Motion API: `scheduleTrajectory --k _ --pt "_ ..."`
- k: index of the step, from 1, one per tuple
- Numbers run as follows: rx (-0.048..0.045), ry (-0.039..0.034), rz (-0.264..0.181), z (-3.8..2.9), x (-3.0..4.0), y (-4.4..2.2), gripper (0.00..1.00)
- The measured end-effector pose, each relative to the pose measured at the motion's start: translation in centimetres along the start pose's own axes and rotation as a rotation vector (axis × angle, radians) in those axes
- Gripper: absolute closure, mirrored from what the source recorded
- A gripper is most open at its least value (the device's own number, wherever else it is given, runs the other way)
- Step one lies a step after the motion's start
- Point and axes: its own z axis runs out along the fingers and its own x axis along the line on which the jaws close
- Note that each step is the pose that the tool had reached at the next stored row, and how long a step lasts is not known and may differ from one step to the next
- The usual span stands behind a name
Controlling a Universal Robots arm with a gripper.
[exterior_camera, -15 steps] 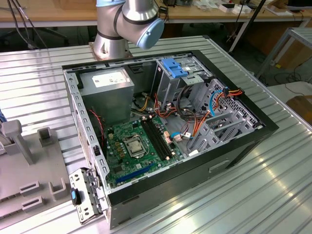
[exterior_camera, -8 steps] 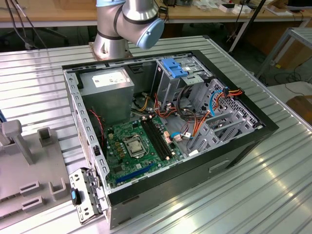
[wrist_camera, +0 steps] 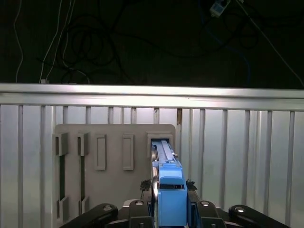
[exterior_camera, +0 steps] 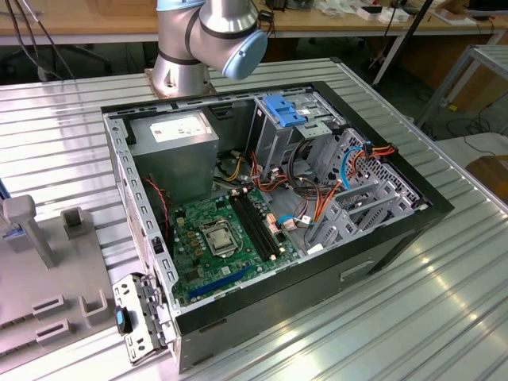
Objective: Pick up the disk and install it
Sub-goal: 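Pick up the disk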
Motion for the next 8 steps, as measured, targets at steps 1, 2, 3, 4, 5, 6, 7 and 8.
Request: scheduleTrajectory --k 1,2,3,4,5,6,7,8 --pt "0.0 0.0 0.0 -0.24 0.0 -0.01 0.63" --pt "0.0001 0.0 0.0 -0.62 0.0 -0.02 0.63" --pt "0.0002 -0.0001 0.0 -0.84 0.0 -0.02 0.63" --pt "0.0001 0.0 0.0 -1.03 0.0 -0.03 0.63" --pt "0.0 0.0 0.0 -1.31 0.0 -0.04 0.63" --pt "0.0 0.0 0.0 -1.53 0.0 -0.04 0.63" --pt "0.0001 0.0 0.0 -1.73 0.0 -0.05 0.63" --pt "0.0001 -0.0001 0.0 -1.94 0.0 -0.05 0.63"
